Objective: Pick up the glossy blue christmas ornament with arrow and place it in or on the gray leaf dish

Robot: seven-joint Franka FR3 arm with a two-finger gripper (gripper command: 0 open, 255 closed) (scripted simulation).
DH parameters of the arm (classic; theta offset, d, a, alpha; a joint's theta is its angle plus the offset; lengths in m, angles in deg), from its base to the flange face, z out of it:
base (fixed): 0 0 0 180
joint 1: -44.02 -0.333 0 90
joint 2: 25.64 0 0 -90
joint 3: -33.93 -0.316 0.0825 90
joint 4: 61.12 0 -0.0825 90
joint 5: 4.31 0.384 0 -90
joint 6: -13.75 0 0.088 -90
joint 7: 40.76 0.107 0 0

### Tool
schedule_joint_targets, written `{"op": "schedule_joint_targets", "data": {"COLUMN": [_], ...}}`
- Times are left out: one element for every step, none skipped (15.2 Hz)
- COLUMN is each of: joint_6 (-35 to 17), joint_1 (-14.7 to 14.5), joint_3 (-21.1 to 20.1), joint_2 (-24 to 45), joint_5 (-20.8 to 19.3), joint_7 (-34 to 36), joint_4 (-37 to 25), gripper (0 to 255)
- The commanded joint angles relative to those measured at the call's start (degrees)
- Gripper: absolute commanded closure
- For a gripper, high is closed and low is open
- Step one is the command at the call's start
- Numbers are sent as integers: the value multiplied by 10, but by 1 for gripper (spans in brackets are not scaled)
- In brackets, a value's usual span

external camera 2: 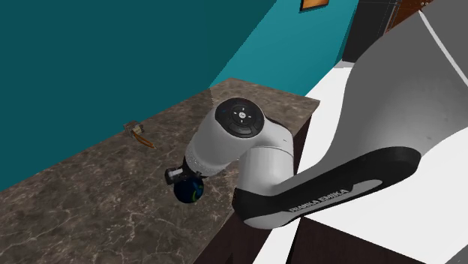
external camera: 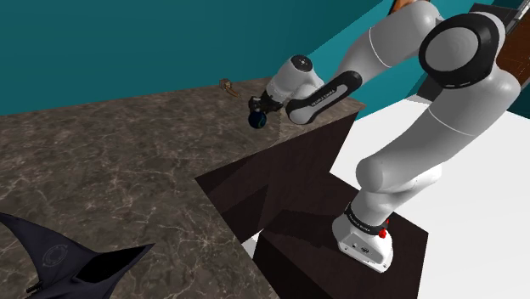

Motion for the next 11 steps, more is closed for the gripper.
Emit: {"op": "schedule_joint_targets", "data": {"joint_6": [12,18,25,33,40,48,56,64,72,80,88], "joint_1": [-21,-32,-43,-53,-61,-69,-77,-84,-90,-96,-101], "joint_3": [15,23,30,38,44,50,56,61,66,70,74], "joint_2": [-11,-18,-24,-30,-36,-42,-47,-53,-58,-63,-68], "joint_5": [42,62,80,95,110,122,134,144,154,163,171], "joint_7": [-35,-52,-67,-81,-93,-104,-115,-124,-132,-140,-147], "joint_4": [1,0,-1,-2,-4,-6,-8,-11,-13,-16,-20], "gripper": [255,255,255,255,255,255,255,255,255,255,255]}}
